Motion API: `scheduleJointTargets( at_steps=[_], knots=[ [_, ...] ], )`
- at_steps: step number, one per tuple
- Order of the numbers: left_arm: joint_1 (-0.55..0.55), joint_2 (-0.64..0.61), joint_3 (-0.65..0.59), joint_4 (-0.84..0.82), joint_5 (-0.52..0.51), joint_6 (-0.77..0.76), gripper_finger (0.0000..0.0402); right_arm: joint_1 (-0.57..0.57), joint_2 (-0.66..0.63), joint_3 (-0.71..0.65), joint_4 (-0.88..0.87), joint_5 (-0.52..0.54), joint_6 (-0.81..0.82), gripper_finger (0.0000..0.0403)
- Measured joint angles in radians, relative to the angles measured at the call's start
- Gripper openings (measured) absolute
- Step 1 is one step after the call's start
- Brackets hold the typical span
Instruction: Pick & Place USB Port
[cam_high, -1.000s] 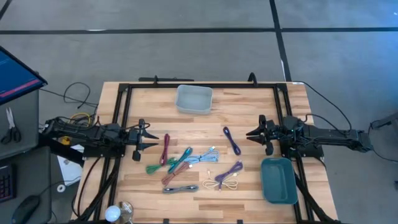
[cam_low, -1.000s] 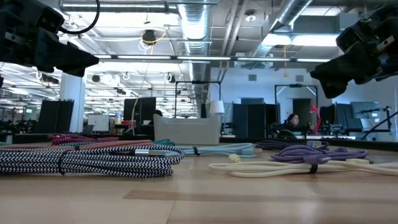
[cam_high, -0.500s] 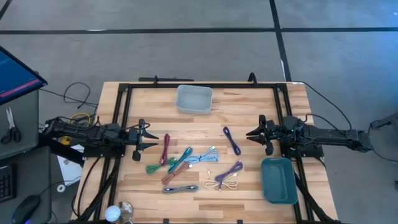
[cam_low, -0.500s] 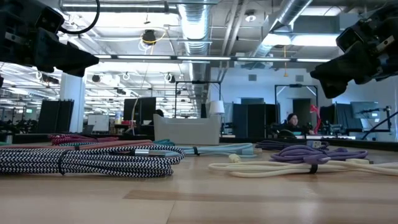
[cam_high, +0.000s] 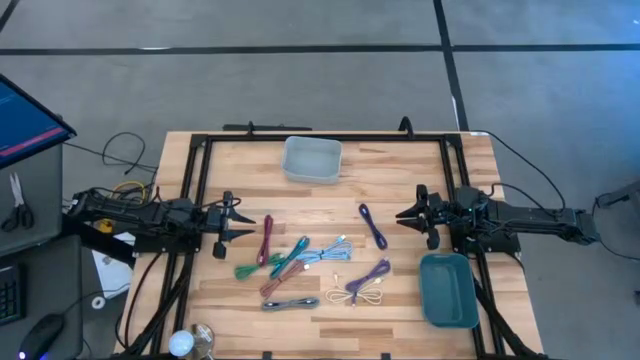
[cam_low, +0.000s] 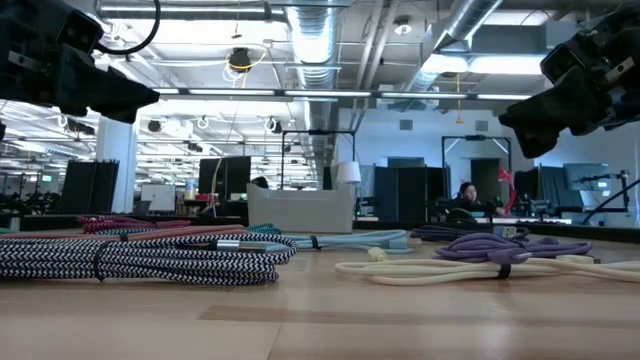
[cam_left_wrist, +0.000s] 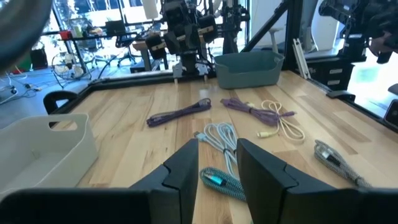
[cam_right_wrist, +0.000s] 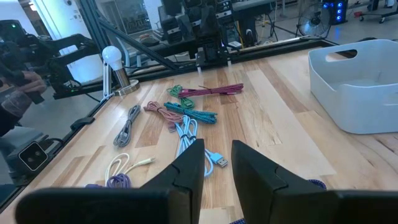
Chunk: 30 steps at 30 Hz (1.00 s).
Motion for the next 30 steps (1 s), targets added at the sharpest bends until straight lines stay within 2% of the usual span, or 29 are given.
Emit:
scheduleJointTargets(
  at_steps=[8, 11, 14, 19, 24, 30],
  knots=[
    [0.000, 0.000, 0.000, 0.012, 0.000, 0.000, 0.0110, -0.002, 0.000, 0.001, 0.129, 0.000, -0.008, 0.0074],
    [0.000, 0.000, 0.000, 0.029, 0.000, 0.000, 0.0110, -0.001, 0.000, 0.025, 0.114, 0.023, 0.022, 0.0074],
    [0.000, 0.000, 0.000, 0.039, -0.005, 0.000, 0.0110, 0.000, 0.008, 0.090, 0.006, 0.087, 0.060, 0.0074],
    [0.000, 0.000, 0.000, 0.039, -0.008, 0.000, 0.0110, 0.000, 0.073, 0.205, -0.210, 0.251, 0.063, 0.0064],
    [0.000, 0.000, 0.000, 0.041, -0.008, 0.000, 0.0110, 0.000, 0.156, 0.277, -0.213, 0.334, 0.068, 0.0050],
    [0.000, 0.000, 0.000, 0.047, -0.008, 0.000, 0.0110, 0.000, 0.279, 0.335, -0.214, 0.470, 0.186, 0.0025]
  ],
)
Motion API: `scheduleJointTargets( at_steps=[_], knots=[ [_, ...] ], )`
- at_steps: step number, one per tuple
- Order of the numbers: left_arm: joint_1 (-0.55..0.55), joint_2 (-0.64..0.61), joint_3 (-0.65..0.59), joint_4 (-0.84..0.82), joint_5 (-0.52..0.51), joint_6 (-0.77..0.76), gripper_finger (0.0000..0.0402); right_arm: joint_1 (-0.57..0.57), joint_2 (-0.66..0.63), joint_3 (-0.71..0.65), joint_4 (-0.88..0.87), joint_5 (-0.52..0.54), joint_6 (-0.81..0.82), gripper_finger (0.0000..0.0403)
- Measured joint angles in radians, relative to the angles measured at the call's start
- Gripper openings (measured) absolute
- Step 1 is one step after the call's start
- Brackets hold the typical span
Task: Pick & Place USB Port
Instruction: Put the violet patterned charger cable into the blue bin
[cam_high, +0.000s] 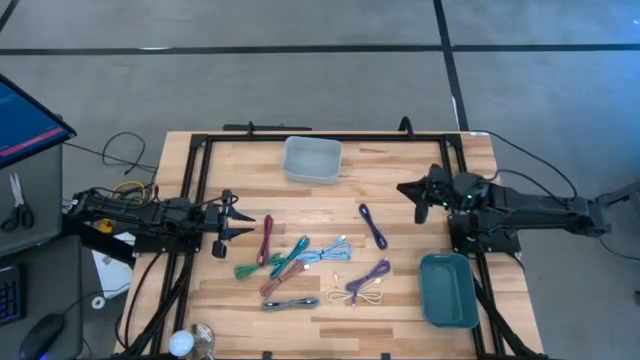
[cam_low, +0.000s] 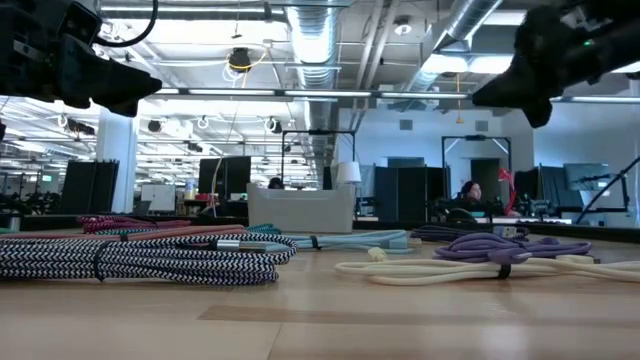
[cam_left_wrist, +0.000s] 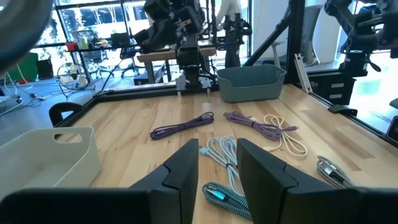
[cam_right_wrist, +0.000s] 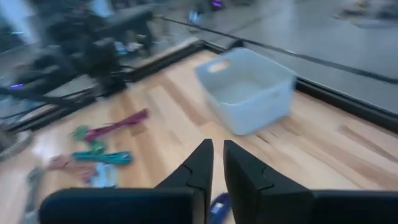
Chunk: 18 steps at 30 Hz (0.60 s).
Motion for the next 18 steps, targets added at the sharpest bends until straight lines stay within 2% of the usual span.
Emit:
scheduleJointTargets(
  at_steps=[6, 12, 15, 18],
  knots=[
    [0.000, 0.000, 0.000, 0.000, 0.000, 0.000, 0.0110, 0.018, 0.169, 0.080, -0.035, 0.044, 0.023, 0.0002],
    [0.000, 0.000, 0.000, 0.002, 0.000, 0.000, 0.0110, 0.067, 0.332, 0.249, -0.242, 0.043, 0.057, 0.0004],
    [0.000, 0.000, 0.000, 0.005, 0.000, 0.000, 0.0110, 0.089, 0.402, 0.328, -0.372, -0.008, 0.104, 0.0001],
    [0.000, 0.000, 0.000, 0.006, 0.000, 0.000, 0.0110, 0.099, 0.457, 0.375, -0.420, -0.129, 0.135, 0.0004]
  ],
)
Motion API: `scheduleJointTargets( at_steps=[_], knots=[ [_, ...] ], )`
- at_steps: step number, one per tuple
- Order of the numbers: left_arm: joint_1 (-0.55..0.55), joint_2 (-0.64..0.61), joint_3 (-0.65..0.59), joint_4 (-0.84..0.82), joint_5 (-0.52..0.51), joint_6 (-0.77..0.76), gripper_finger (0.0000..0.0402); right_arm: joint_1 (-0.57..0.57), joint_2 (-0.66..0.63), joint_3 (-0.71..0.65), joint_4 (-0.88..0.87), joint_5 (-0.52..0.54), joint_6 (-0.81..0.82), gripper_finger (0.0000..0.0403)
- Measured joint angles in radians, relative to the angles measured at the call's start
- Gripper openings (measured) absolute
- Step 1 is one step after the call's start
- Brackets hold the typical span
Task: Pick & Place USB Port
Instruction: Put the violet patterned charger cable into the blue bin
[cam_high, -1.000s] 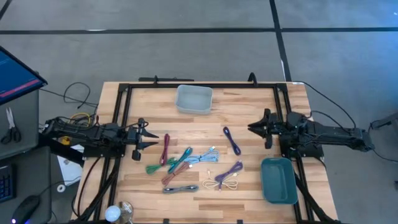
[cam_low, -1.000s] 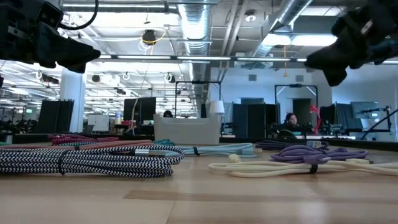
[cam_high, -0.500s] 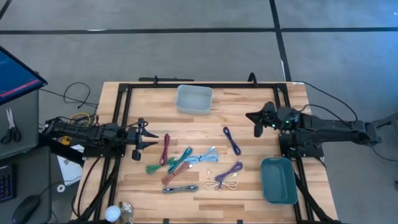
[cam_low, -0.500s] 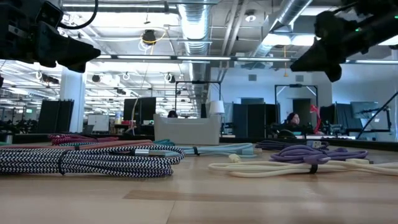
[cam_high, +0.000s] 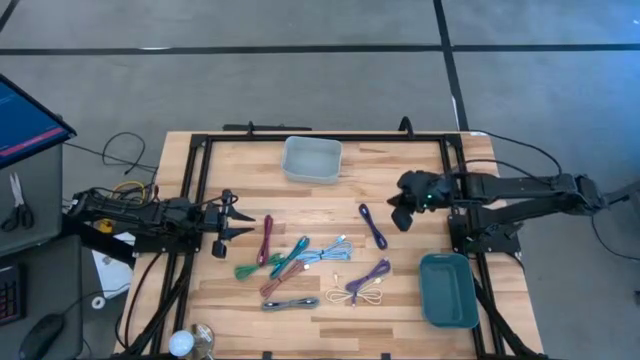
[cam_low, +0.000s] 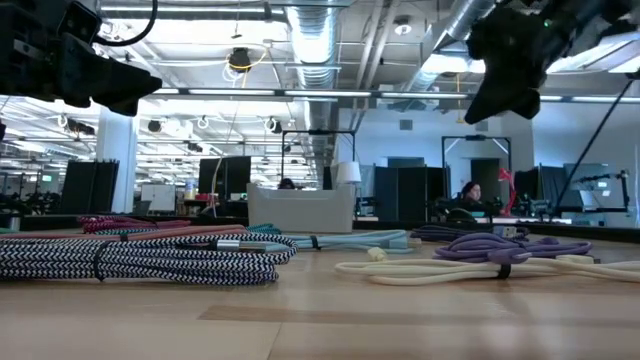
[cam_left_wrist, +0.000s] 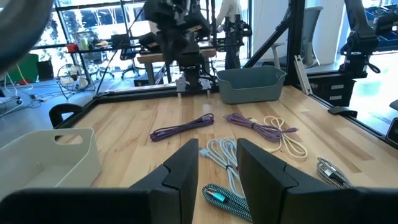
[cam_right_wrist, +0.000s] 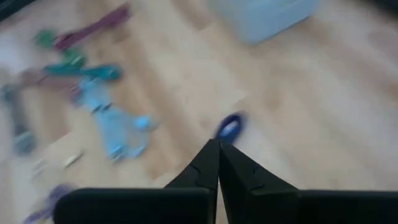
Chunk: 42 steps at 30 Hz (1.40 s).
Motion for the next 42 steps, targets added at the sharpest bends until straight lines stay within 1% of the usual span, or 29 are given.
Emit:
scheduleJointTargets(
  at_steps=[2, 4, 7, 10, 12, 14, 18, 22, 26, 30, 33, 35, 42],
  knots=[
    [0.000, 0.000, 0.000, 0.000, 0.000, 0.000, 0.0110, 0.005, 0.030, 0.014, 0.009, -0.078, 0.002, 0.0007],
    [0.000, 0.000, 0.000, 0.000, 0.000, 0.000, 0.0110, 0.012, 0.056, 0.016, 0.058, -0.120, 0.002, 0.0008],
    [0.000, 0.000, 0.000, 0.002, 0.000, 0.000, 0.0110, 0.022, 0.095, 0.017, 0.155, -0.135, 0.005, 0.0007],
    [0.000, 0.000, 0.000, 0.004, 0.000, 0.000, 0.0110, 0.027, 0.134, 0.017, 0.223, -0.164, 0.049, 0.0006],
    [0.000, 0.000, 0.000, 0.009, 0.000, 0.000, 0.0110, 0.028, 0.162, 0.018, 0.227, -0.194, 0.088, 0.0006],
    [0.000, 0.000, 0.000, 0.009, 0.000, -0.003, 0.0110, 0.029, 0.195, 0.018, 0.194, -0.214, 0.113, 0.0014],
    [0.000, 0.000, 0.000, 0.010, 0.000, -0.003, 0.0110, 0.042, 0.273, 0.017, 0.137, -0.204, 0.134, 0.0053],
    [0.000, 0.000, 0.000, 0.010, 0.000, -0.003, 0.0110, 0.047, 0.343, 0.017, 0.144, -0.198, 0.159, 0.0103],
    [0.000, 0.000, 0.000, 0.011, 0.000, -0.003, 0.0110, 0.046, 0.390, 0.017, 0.152, -0.194, 0.154, 0.0148],
    [0.000, 0.000, 0.000, 0.012, 0.000, -0.003, 0.0110, 0.046, 0.420, 0.017, 0.150, -0.171, 0.153, 0.0183],
    [0.000, 0.000, 0.000, 0.013, 0.000, -0.003, 0.0110, 0.046, 0.445, 0.017, 0.142, -0.141, 0.151, 0.0197],
    [0.000, 0.000, 0.000, 0.013, 0.000, -0.003, 0.0110, 0.045, 0.463, 0.017, 0.146, -0.135, 0.151, 0.0200],
    [0.000, 0.000, 0.000, 0.013, 0.000, -0.003, 0.0110, 0.043, 0.544, 0.017, 0.150, -0.131, 0.151, 0.0183]
  ],
)
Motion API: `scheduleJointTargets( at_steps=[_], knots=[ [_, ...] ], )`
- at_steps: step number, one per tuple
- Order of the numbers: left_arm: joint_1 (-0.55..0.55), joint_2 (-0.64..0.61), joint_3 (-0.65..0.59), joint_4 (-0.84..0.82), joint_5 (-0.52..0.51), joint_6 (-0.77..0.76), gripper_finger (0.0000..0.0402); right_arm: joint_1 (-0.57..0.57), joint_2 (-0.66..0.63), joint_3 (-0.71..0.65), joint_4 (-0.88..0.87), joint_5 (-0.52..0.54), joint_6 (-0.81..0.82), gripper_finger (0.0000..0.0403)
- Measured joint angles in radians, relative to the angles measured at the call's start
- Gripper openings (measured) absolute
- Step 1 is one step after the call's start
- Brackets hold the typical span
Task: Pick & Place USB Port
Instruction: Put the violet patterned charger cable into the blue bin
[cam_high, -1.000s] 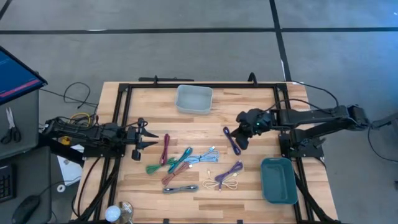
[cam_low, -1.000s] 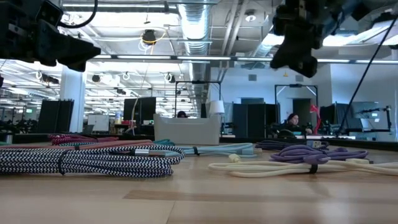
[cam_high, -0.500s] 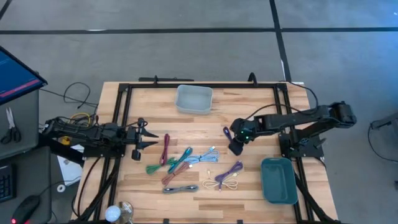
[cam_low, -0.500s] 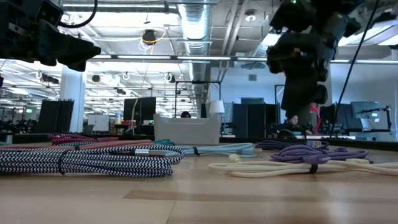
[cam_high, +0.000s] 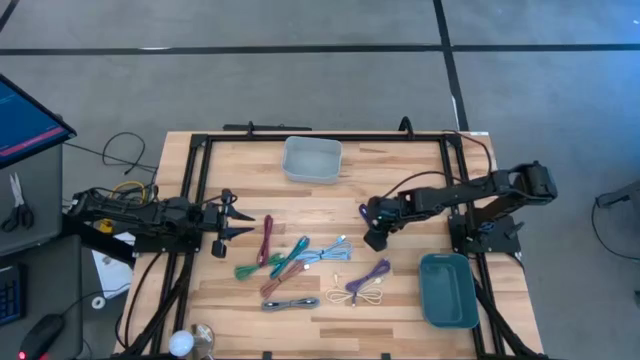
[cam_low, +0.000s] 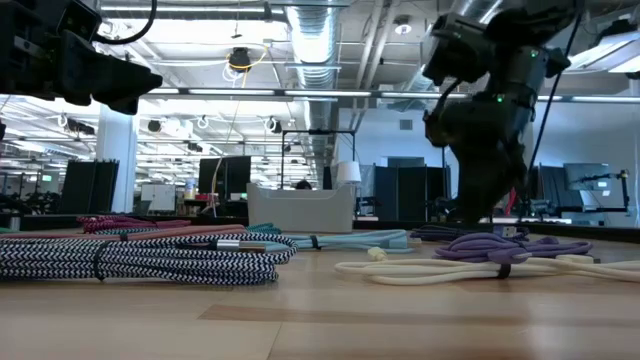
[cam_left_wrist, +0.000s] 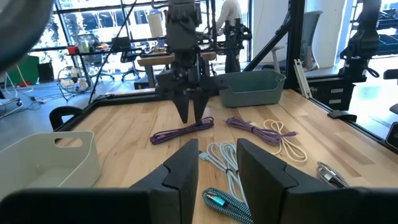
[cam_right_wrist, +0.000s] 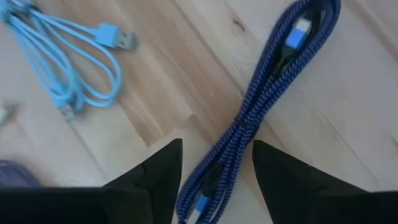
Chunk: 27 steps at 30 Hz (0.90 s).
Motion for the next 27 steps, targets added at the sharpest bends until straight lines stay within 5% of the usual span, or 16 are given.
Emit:
scheduleJointTargets(
  at_steps=[13, 23, 27],
  knots=[
    [0.000, 0.010, 0.000, 0.003, 0.000, 0.000, 0.0110, 0.000, 0.102, 0.003, 0.018, 0.010, -0.037, 0.0143],
    [0.000, 0.010, 0.000, 0.002, 0.000, 0.000, 0.0110, 0.000, 0.071, 0.000, 0.038, 0.022, -0.087, 0.0016],
    [0.000, 0.010, 0.000, 0.003, 0.000, 0.000, 0.0110, -0.010, 0.073, -0.001, 0.041, 0.021, -0.090, 0.0021]
  ],
)
